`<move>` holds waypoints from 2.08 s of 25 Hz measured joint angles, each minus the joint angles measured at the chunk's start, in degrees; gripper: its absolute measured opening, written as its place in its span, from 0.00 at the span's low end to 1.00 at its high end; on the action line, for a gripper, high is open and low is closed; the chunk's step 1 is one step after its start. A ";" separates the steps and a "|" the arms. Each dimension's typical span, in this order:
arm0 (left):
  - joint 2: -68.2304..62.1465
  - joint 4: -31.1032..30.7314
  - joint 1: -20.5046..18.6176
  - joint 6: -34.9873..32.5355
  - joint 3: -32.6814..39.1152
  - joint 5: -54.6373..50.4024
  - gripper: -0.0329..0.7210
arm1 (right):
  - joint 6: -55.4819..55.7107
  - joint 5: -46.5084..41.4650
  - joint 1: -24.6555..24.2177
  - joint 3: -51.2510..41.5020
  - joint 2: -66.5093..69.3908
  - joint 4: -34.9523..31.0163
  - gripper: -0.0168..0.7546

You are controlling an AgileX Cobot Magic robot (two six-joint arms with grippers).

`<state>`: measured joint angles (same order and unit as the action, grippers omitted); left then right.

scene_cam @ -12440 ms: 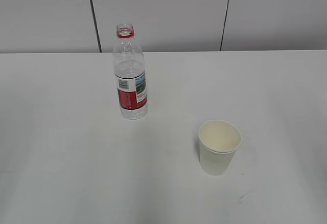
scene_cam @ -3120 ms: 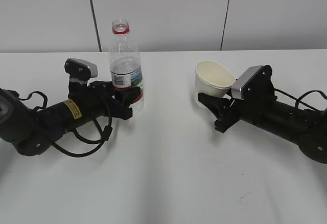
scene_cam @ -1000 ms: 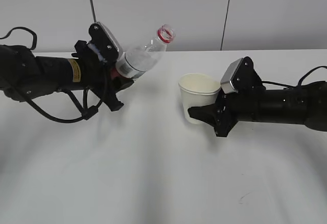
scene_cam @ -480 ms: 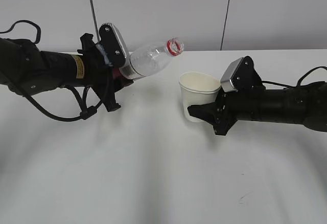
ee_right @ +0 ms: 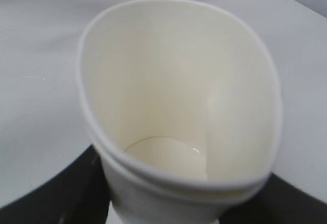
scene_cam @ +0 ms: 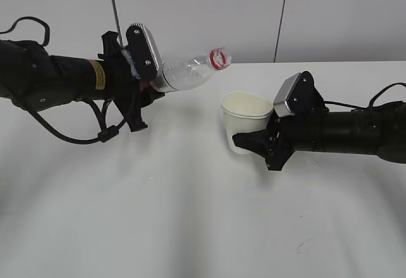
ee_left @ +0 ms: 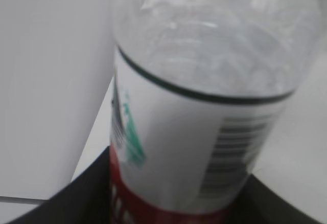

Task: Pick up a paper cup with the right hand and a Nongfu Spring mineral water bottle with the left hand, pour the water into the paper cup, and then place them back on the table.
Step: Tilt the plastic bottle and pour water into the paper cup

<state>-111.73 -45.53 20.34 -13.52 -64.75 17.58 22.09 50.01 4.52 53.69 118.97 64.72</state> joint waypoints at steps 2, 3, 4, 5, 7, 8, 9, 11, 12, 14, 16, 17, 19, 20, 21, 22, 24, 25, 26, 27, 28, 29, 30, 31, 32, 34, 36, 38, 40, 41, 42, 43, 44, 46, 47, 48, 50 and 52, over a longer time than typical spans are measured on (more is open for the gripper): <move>0.00 0.12 0.00 -0.56 -0.33 0.00 0.50 | 0.00 0.00 0.00 0.00 0.00 0.22 0.54; 0.00 0.12 0.00 -0.91 -0.66 0.00 0.50 | 0.00 0.00 0.00 0.00 0.00 0.22 0.54; 0.00 0.12 0.00 -1.56 -0.84 0.06 0.50 | 0.00 0.00 0.00 0.00 0.00 0.22 0.54; 0.00 0.25 0.00 -1.95 -0.85 0.42 0.50 | 0.00 0.00 0.00 0.00 0.00 0.31 0.54; 0.00 0.31 0.00 -2.44 -0.85 1.52 0.50 | 0.00 0.12 0.00 0.00 0.00 0.31 0.54; 0.00 0.31 0.00 -2.53 -0.85 2.21 0.50 | 0.00 0.25 0.00 0.00 0.00 0.31 0.54; 0.00 0.31 0.00 -2.57 -0.85 3.21 0.50 | 0.00 0.37 0.00 0.00 0.00 0.31 0.54; 0.00 0.31 0.00 -2.76 -0.90 4.66 0.50 | 0.00 0.37 0.00 0.00 0.00 0.31 0.54; 0.00 0.31 0.00 -3.13 -0.90 4.99 0.50 | 0.00 0.37 0.00 0.00 0.00 0.31 0.54; 0.00 0.60 0.00 -5.09 -0.90 5.26 0.50 | 0.00 0.37 0.00 0.00 0.00 0.34 0.54; -0.10 2.64 0.06 -8.20 -0.90 6.03 0.50 | 0.00 0.70 0.00 0.00 0.00 0.74 0.54; -0.23 4.11 0.06 -10.10 -0.90 6.36 0.50 | 0.00 0.99 0.00 0.00 0.00 0.85 0.54; -0.36 6.90 0.06 -13.81 -0.90 7.04 0.50 | 0.00 1.22 0.00 0.00 0.00 1.21 0.54; -0.35 8.17 0.06 -15.00 -0.90 7.32 0.50 | 0.00 1.21 0.00 0.00 0.00 1.21 0.54; -0.35 9.16 0.06 -16.25 -0.90 7.45 0.50 | 0.00 1.21 0.00 0.00 0.00 1.29 0.54; -0.35 10.06 0.06 -17.37 -0.90 7.68 0.49 | 0.00 1.21 0.00 0.00 0.00 1.29 0.54; -0.35 10.95 0.06 -19.43 -0.90 7.90 0.49 | 0.00 1.21 0.00 0.00 0.00 1.29 0.54; -0.35 11.06 0.06 -20.60 -0.90 7.95 0.49 | 0.00 1.21 0.00 0.00 0.00 1.29 0.54; -0.35 11.06 0.06 -21.55 -0.90 7.95 0.49 | 0.00 1.21 0.00 0.00 0.00 1.29 0.54; -0.35 11.11 0.06 -22.25 -0.90 8.00 0.49 | 0.00 1.21 0.00 0.00 0.00 1.29 0.54; -0.35 11.11 0.06 -23.02 -0.90 8.08 0.49 | 0.00 1.21 0.00 0.00 0.00 1.29 0.54; -0.35 11.17 0.06 -23.62 -0.90 8.14 0.49 | 0.00 1.21 0.00 0.00 0.00 1.29 0.54; -0.35 11.25 0.06 -24.30 -0.90 8.21 0.49 | 0.00 1.21 0.00 0.00 0.00 1.29 0.54; -0.35 11.48 0.06 -25.18 -0.90 8.27 0.49 | 0.00 1.24 0.00 0.00 0.00 1.29 0.54; -0.35 11.68 0.06 -26.18 -0.90 8.31 0.49 | 0.00 1.34 0.00 0.00 0.00 1.40 0.54; -0.35 12.71 0.06 -27.71 -0.90 8.31 0.49 | 0.11 1.34 0.00 0.00 0.00 1.69 0.54; -0.35 13.27 0.06 -28.46 -0.90 8.31 0.49 | 0.11 1.34 0.00 0.00 0.00 1.80 0.54; -0.35 13.47 0.17 -29.06 -0.90 8.31 0.49 | 0.23 1.34 0.00 0.00 0.00 1.79 0.54; -0.35 13.63 0.37 -30.25 -0.90 8.31 0.49 | 0.23 1.45 0.00 0.00 0.00 2.13 0.53; -0.35 13.81 0.51 -30.58 -0.90 8.31 0.49 | 0.23 1.56 0.00 0.00 0.00 2.26 0.53; -0.35 14.08 0.65 -30.78 -0.90 8.31 0.49 | 0.23 1.67 0.00 0.00 0.00 2.26 0.53; -0.35 14.49 0.87 -31.06 -0.90 8.31 0.49 | 0.29 1.76 0.00 0.00 0.00 2.34 0.53; -0.35 15.19 0.99 -31.53 -0.90 8.31 0.49 | 0.35 1.76 0.00 0.00 0.00 2.34 0.53; -0.35 16.82 1.25 -33.61 -0.90 8.31 0.49 | 0.43 2.12 0.00 0.00 0.00 2.64 0.53; -0.35 18.08 1.44 -35.14 -0.90 8.31 0.49 | 0.43 2.26 0.00 0.00 0.00 2.68 0.53; -0.35 19.34 1.59 -36.62 -0.90 8.31 0.49 | 0.43 2.67 0.00 0.00 0.00 2.77 0.53; -0.35 21.20 1.94 -39.54 -0.90 8.31 0.49 | 0.59 3.23 0.00 0.00 0.00 2.77 0.54; -0.35 22.45 2.20 -41.60 -0.90 8.31 0.49 | 0.62 3.60 0.00 0.00 0.00 2.92 0.54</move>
<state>-112.09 -23.08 22.54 -55.13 -65.65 25.89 22.72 53.61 4.52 53.69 118.97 67.64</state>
